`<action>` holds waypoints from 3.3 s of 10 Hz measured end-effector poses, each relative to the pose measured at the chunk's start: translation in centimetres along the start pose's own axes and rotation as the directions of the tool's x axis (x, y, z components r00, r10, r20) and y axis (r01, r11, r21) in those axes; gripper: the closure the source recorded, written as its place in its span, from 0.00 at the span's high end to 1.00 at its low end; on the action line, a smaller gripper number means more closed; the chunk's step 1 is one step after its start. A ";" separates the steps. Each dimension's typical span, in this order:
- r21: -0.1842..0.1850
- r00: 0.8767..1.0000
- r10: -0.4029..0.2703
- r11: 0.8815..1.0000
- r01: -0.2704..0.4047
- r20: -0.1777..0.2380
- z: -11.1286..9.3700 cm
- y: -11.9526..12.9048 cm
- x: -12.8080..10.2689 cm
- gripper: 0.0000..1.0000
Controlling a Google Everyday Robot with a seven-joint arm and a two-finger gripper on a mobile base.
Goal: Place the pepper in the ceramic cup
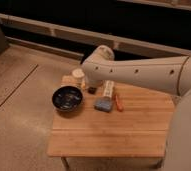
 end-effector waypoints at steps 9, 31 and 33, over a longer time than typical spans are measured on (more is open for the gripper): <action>0.074 0.995 0.099 0.992 -0.097 -0.024 2.0 -5.2 -0.9 0.65; 0.371 0.856 0.464 0.854 -0.364 -0.229 16.0 -19.4 1.6 0.65; 0.362 0.859 0.442 0.869 -0.338 -0.259 17.3 -18.4 1.9 0.65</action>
